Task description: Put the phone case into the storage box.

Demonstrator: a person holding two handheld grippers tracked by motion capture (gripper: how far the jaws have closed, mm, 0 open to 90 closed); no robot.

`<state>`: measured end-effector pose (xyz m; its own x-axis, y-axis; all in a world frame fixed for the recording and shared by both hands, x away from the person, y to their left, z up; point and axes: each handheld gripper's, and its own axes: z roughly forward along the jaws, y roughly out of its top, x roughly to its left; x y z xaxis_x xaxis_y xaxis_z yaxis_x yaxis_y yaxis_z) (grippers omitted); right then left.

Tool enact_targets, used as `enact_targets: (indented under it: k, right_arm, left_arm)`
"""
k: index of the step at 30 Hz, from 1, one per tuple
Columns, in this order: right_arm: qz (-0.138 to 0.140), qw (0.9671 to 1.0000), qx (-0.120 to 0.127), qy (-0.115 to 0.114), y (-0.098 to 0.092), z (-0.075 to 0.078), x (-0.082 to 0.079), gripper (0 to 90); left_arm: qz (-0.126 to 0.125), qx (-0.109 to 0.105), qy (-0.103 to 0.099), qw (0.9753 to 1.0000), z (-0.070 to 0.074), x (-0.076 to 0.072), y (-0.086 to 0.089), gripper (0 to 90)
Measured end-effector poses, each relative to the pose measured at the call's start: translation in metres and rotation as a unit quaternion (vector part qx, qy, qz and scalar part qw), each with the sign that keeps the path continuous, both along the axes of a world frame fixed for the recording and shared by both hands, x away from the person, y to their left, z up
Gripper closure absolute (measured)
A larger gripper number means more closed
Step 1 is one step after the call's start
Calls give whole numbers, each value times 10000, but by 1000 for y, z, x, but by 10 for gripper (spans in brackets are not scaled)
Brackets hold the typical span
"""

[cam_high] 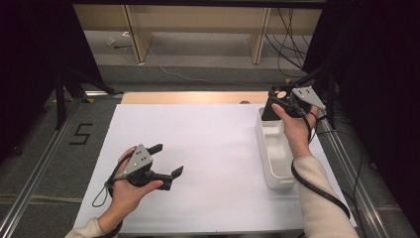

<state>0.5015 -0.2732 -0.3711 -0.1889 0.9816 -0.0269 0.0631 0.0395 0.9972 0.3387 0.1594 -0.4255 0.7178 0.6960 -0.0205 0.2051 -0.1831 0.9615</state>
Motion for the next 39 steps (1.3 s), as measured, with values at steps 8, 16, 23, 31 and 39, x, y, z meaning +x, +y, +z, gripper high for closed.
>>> enact_targets:
  k: [8, 16, 23, 31, 39]
  right_arm:
    - [-15, 10000, -12, -8, 0, -1, 1, 155]
    - [-47, 10000, -16, 20, -2, -4, 2, 155]
    - [-25, 10000, -26, 50, 1, -8, 6, 155]
    - [-47, 9999, -57, 72, -1, -11, 8, 154]
    - [-40, 9999, -78, 147, 1, -15, 9, 155]
  left_arm:
    - [4, -6, -5, 10000, 0, 0, 0, 15]
    - [0, 1, -5, 10000, 0, 0, 0, 15]
    - [5, -3, -3, 10000, 0, 0, 1, 15]
    - [3, -5, -10, 10000, 0, 0, 0, 16]
    - [-8, 15, -11, 10000, 0, 0, 0, 15]
